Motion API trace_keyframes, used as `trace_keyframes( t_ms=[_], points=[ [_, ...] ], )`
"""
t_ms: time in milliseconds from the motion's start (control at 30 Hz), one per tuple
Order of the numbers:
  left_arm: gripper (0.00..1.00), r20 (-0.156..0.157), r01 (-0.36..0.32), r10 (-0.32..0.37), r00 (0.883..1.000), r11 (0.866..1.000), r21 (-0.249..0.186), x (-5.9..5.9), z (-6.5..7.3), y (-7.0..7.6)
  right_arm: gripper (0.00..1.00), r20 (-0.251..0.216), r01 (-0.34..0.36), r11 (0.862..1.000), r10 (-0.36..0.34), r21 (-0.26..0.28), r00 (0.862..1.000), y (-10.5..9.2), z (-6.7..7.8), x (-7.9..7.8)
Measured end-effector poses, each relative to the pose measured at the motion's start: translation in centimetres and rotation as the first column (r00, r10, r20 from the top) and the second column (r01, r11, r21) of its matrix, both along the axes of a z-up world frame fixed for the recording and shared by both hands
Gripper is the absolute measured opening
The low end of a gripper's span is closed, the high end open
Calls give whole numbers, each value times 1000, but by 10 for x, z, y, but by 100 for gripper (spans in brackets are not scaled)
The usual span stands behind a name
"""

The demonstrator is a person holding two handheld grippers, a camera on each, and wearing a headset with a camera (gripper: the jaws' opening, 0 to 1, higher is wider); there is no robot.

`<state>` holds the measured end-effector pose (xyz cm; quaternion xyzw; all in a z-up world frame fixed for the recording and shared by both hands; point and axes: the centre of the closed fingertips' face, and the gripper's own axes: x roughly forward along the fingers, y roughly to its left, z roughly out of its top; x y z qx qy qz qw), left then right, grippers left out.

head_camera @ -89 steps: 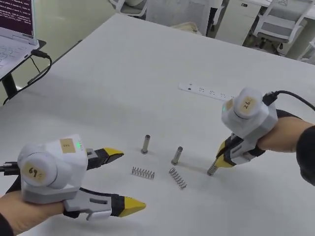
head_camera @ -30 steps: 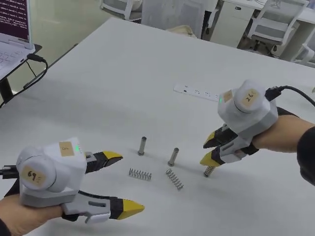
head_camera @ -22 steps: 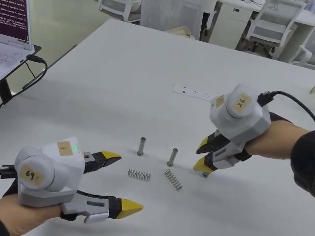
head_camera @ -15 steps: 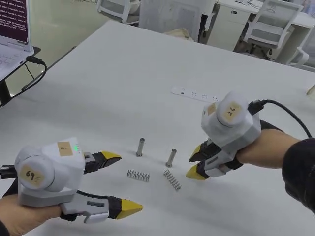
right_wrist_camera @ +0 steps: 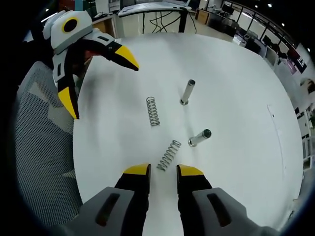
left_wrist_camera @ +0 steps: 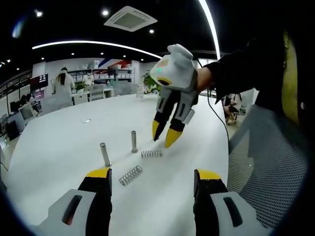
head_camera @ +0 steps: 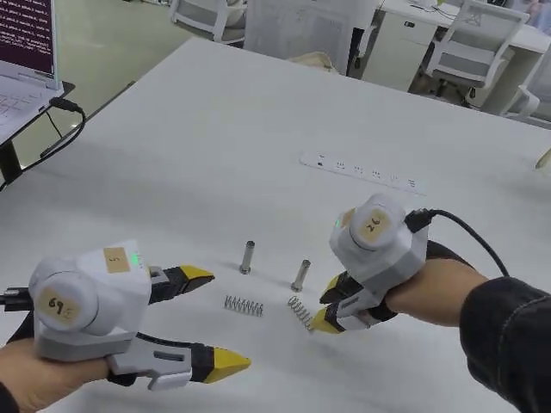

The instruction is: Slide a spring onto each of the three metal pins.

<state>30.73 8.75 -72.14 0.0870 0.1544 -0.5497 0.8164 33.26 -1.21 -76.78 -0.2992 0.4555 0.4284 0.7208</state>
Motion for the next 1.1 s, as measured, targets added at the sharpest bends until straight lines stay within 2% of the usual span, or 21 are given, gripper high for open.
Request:
trace_keyframes(
  t_ms=[300,467,667,1100],
  points=[
    [63,-2,4,-4,1000,1000,-3,0,-1,-1,18,-13,75,997,-76,-21,997,0,-17,3],
    [63,-4,4,-4,1000,1000,-1,1,-3,-1,18,-21,108,994,-108,-18,994,-3,-21,5],
    [63,-6,7,-7,1000,1000,0,1,-4,-2,17,-30,117,993,-117,-15,993,-1,-25,3],
    [61,-10,4,-4,1000,1000,-3,0,-4,-2,14,-30,109,993,-110,-43,993,-6,-30,2]
  ],
)
